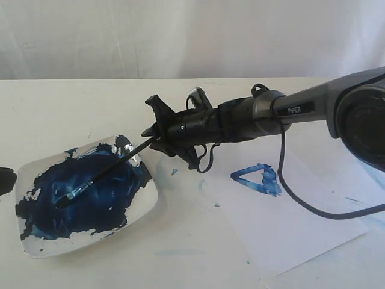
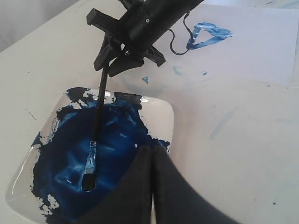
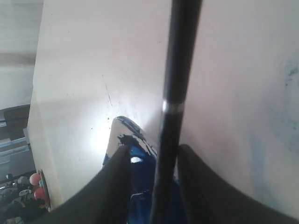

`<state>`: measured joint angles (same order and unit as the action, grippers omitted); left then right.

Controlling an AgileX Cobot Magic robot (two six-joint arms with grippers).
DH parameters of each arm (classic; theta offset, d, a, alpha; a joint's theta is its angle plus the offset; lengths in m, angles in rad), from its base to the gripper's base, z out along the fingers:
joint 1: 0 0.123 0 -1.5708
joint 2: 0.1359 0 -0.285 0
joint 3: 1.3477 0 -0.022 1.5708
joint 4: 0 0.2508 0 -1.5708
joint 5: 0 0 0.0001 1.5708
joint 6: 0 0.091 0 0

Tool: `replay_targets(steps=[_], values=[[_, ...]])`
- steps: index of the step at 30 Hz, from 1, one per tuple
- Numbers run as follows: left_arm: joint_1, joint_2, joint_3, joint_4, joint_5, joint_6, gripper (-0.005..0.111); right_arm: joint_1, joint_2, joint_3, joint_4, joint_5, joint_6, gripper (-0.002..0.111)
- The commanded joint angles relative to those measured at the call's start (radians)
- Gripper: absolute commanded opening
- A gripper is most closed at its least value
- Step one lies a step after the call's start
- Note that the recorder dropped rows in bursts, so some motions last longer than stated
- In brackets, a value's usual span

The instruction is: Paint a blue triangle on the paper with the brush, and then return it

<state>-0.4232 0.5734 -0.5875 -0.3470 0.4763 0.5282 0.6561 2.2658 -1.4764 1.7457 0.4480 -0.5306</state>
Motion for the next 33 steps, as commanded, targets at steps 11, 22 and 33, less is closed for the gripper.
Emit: replay_targets(steps=[11,22,33], values=[[0.003,-0.009,0.005,-0.019,0.004,-0.002,0.0,-0.108,-0.072,-0.001,-0.193,0.271,-0.007,0.048],[0.003,-0.009,0.005,-0.011,0.004,-0.002,0.0,-0.178,-0.375,0.137,-0.607,0.352,-0.007,0.012],[0.003,-0.009,0.005,-0.006,0.002,-0.002,0.0,-0.178,-1.138,0.639,-0.975,0.024,-0.072,0.0]])
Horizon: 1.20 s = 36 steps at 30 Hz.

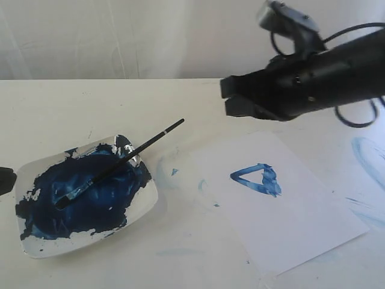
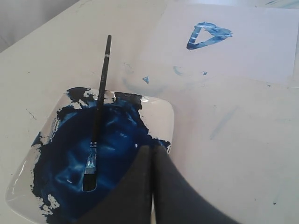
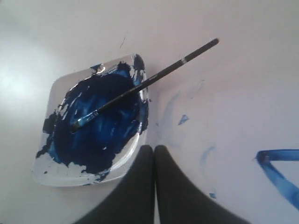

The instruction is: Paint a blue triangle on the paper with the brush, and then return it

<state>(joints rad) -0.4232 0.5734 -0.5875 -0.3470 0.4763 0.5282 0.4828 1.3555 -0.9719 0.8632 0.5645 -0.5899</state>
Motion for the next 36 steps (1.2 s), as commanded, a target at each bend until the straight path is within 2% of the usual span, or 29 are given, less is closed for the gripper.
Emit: replay_targets(steps=[1,5,23,26,36], values=[[0.003,-0.009,0.005,-0.006,0.002,-0.002,0.0,-0.005,-0.27,0.156,-0.103,-0.119,-0.012,0.0],[0.003,-0.009,0.005,-0.006,0.002,-0.002,0.0,-0.005,-0.385,0.207,-0.16,-0.229,-0.016,0.0],[0.003,-0.009,0.005,-0.006,0.002,-0.002,0.0,-0.002,-0.431,0.209,-0.158,-0.227,-0.016,0.0],[0.003,-0.009,0.005,-0.006,0.002,-0.002,0.0,-0.002,-0.52,0.214,-0.158,-0.222,-0.016,0.0],[0.003,-0.009,0.005,-0.006,0.002,-0.002,0.0,-0.005,-1.013,0.304,-0.157,-0.204,-0.004,0.0]])
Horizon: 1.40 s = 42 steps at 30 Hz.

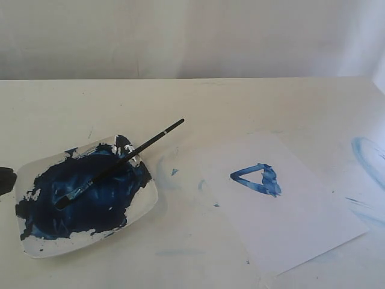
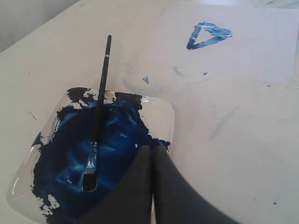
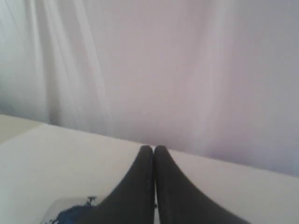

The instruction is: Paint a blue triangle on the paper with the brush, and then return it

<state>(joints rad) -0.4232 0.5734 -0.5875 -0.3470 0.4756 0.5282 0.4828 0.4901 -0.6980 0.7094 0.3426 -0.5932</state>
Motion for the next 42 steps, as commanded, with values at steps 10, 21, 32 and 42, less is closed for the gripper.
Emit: replay_targets(steps=[10,21,32,42], values=[[0.003,-0.009,0.005,-0.006,0.002,-0.002,0.0,-0.005,-0.271,0.16,-0.097,-0.072,0.081,0.0],[0.003,-0.009,0.005,-0.006,0.002,-0.002,0.0,-0.005,-0.272,0.468,-0.709,-0.401,0.649,0.0],[0.003,-0.009,0.005,-0.006,0.002,-0.002,0.0,-0.005,-0.433,0.698,-0.716,-0.335,0.651,0.0],[0.003,-0.009,0.005,-0.006,0.002,-0.002,0.0,-0.005,-0.49,0.698,-0.865,-0.104,0.835,0.0]])
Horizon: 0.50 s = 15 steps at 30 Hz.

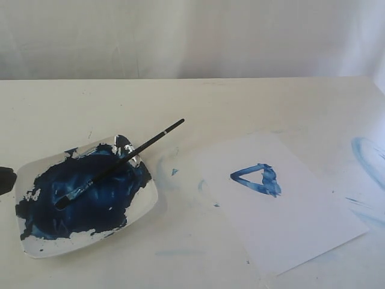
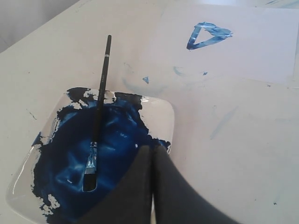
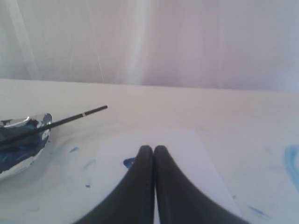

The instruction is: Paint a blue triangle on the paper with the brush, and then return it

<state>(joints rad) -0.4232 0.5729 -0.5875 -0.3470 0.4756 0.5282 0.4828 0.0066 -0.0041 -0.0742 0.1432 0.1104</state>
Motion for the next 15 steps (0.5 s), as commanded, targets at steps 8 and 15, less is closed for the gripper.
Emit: replay_targets(steps=[8,15], values=[[0.003,-0.008,0.005,-0.006,0.002,-0.002,0.0,-0.077,-0.007,0.004,-0.11,0.184,0.079,0.0],[0.003,-0.008,0.005,-0.006,0.002,-0.002,0.0,-0.299,-0.007,0.004,-0.106,0.184,-0.003,0.0]])
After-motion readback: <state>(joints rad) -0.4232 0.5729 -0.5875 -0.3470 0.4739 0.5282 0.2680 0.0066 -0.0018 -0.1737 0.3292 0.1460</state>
